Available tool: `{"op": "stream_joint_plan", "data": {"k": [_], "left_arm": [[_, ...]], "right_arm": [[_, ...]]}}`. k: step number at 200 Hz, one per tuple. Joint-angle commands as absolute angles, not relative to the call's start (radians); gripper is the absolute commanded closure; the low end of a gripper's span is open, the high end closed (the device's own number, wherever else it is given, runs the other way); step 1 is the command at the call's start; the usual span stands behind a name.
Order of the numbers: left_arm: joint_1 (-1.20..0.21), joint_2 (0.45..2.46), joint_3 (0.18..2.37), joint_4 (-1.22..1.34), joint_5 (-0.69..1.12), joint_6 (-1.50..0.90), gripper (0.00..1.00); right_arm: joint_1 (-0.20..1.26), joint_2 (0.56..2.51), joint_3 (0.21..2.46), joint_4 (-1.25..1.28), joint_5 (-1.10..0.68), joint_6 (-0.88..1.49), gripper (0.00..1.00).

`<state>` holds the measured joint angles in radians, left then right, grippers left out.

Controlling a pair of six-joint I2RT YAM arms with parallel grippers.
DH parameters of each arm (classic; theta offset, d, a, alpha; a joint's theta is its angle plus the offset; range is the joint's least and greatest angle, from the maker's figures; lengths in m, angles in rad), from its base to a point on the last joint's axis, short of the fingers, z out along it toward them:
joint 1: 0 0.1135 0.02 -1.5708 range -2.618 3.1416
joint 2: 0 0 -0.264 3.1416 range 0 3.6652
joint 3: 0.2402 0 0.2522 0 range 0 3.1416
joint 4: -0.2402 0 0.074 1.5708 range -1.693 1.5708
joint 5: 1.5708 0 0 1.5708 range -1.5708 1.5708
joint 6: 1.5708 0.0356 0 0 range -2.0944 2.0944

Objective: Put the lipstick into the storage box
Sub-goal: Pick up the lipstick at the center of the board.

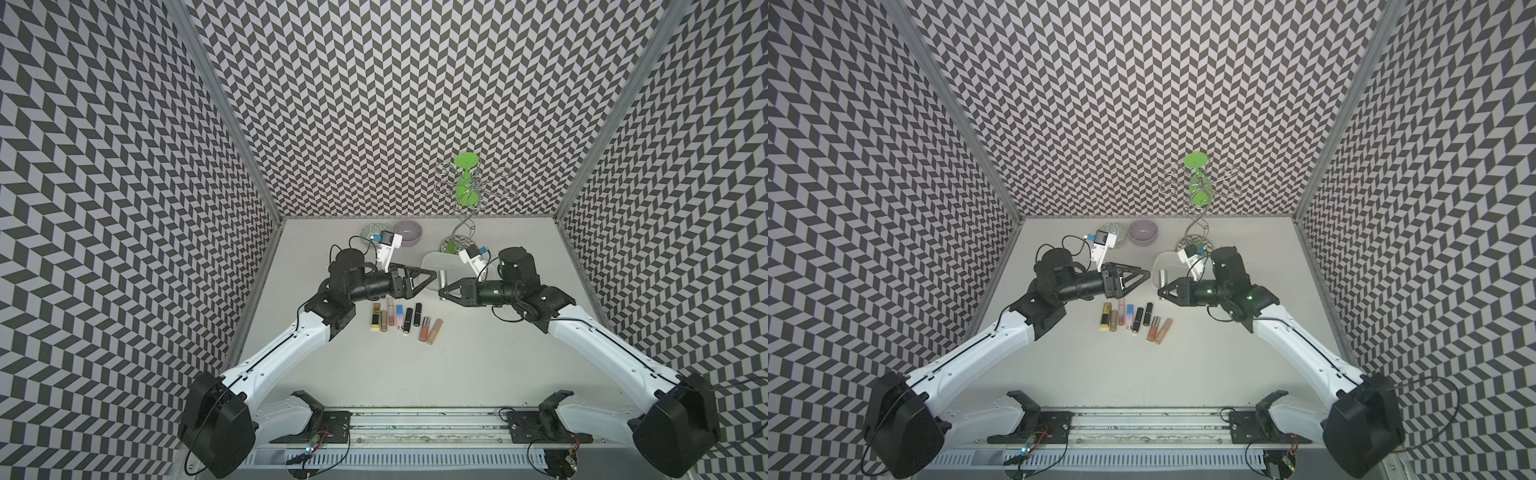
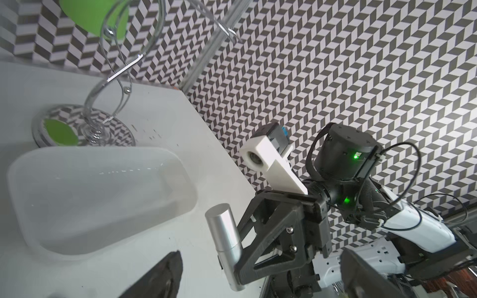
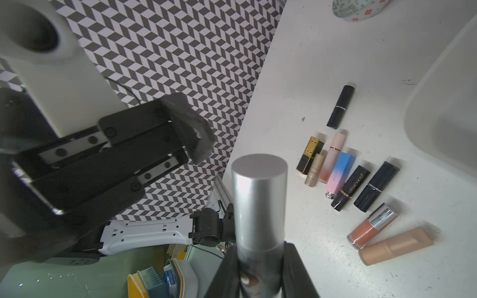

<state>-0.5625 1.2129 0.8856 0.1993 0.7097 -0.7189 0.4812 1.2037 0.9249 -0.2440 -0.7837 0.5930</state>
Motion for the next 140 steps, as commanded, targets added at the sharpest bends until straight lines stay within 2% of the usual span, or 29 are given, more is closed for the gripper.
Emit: {"op": "stream_joint_plan", "data": {"k": [1,68,140], "left_arm": [[-0.563,1.225,0.909,0.234,0.785,-0.746,0.04],[-0.567,1.289,0.951,0.222,0.816,-0.730,0.12],[-0.597,1.356,0.976,0.264,0.842,-0.746,0.30]], "right_arm": [[0.478,1.178,0.910,-0.099,-0.865,0.630,0.79],[0.478,1.195,0.903,-0.047,-0.922,0.654,0.79],[0.478,1.194,0.891,-0.037,-0.949,0.653,0.79]]}}
